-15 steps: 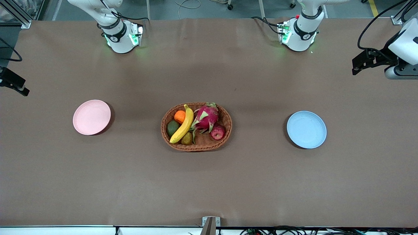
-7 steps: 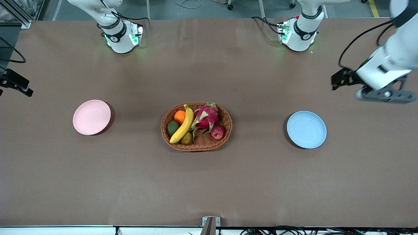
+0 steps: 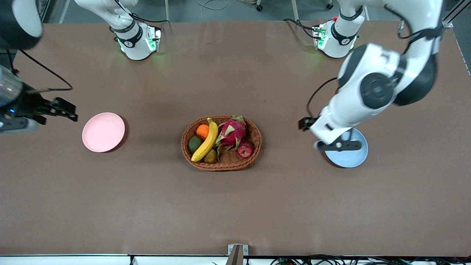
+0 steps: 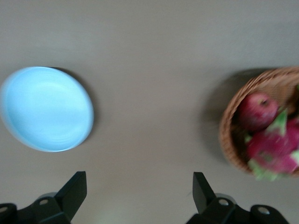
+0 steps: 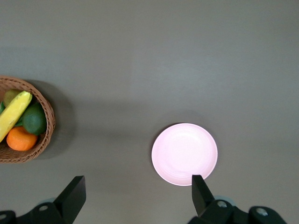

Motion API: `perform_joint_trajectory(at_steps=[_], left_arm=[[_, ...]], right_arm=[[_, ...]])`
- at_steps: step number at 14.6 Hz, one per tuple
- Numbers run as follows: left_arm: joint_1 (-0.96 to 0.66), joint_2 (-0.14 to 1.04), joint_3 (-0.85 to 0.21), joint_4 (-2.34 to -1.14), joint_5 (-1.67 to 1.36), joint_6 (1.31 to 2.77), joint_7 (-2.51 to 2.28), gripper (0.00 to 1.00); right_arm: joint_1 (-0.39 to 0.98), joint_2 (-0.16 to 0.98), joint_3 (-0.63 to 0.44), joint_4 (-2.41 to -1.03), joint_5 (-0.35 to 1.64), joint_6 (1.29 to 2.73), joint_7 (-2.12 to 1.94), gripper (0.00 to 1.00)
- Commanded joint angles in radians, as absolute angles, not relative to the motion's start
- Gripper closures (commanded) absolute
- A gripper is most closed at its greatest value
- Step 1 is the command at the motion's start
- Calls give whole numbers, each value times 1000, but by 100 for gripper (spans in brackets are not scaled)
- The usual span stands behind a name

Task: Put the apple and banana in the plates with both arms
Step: 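Grasp the red apple with the left gripper while the right gripper grasps the banana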

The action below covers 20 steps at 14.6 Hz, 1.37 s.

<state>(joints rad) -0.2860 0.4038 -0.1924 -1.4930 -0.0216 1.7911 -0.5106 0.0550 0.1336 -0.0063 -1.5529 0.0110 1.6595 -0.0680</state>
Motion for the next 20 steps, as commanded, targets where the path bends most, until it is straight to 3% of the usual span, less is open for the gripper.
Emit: perform_joint_trajectory(at_steps=[1, 5, 9, 16, 20], left_arm=[[-357, 495, -187, -1453, -37, 1906, -685, 0], [-454, 639, -186, -1413, -35, 2080, -915, 0], [-514, 738, -179, -1381, -34, 2221, -1057, 0], [-546, 842, -176, -1381, -34, 2348, -1085, 0], [-558, 861, -175, -1384, -34, 2358, -1101, 0]], right_arm=[[96, 199, -8, -1545, 8, 1667, -57, 0], [130, 268, -9, -1563, 155, 1726, 88, 0], [236, 360, -9, -1560, 156, 1805, 152, 0], [463, 538, -9, -1552, 176, 2049, 558, 3], [529, 624, -11, -1537, 173, 2089, 797, 6]])
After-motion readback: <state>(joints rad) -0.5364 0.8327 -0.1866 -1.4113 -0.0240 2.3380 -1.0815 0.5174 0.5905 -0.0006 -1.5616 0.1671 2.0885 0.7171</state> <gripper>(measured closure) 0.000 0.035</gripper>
